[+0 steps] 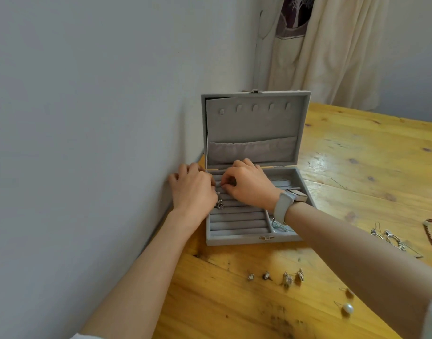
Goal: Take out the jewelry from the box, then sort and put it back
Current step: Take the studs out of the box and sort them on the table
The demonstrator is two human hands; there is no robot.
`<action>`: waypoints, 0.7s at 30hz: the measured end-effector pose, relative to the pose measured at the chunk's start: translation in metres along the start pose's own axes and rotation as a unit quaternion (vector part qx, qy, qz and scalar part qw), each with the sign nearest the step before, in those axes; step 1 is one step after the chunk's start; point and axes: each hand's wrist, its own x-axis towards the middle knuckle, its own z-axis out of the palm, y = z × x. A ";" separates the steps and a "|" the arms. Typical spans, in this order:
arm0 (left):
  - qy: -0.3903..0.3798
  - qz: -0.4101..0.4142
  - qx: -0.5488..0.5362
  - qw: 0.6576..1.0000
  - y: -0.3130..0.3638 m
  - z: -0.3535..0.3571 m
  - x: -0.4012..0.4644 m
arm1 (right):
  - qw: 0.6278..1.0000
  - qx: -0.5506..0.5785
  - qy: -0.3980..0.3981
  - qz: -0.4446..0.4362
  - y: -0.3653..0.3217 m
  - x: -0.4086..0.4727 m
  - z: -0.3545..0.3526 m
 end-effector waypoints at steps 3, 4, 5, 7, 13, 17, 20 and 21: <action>-0.002 -0.005 0.036 0.999 0.004 0.000 0.005 | 1.000 0.002 -0.021 0.000 -0.001 0.003 -0.003; -0.001 -0.004 0.047 0.999 0.005 0.001 0.006 | 1.000 0.000 -0.026 -0.002 -0.001 0.003 -0.004; -0.001 -0.001 0.053 0.999 0.006 0.002 0.006 | 1.000 -0.002 -0.031 -0.003 -0.001 0.003 -0.004; 0.005 0.003 0.050 0.999 0.007 0.003 0.006 | 0.999 0.000 -0.037 -0.005 0.000 0.004 -0.003; 0.125 0.007 -0.082 0.989 0.003 -0.003 -0.015 | 0.995 0.100 0.020 -0.010 0.006 -0.009 -0.005; 0.138 -0.023 -0.208 0.968 -0.001 -0.012 -0.046 | 0.982 0.176 0.074 -0.003 0.004 -0.046 -0.015; 0.115 -0.030 -0.283 0.952 0.004 -0.016 -0.086 | 0.978 0.181 0.104 -0.001 -0.002 -0.095 -0.015; 0.107 -0.023 -0.299 0.948 0.007 -0.015 -0.101 | 0.978 0.177 0.110 -0.006 -0.004 -0.113 -0.013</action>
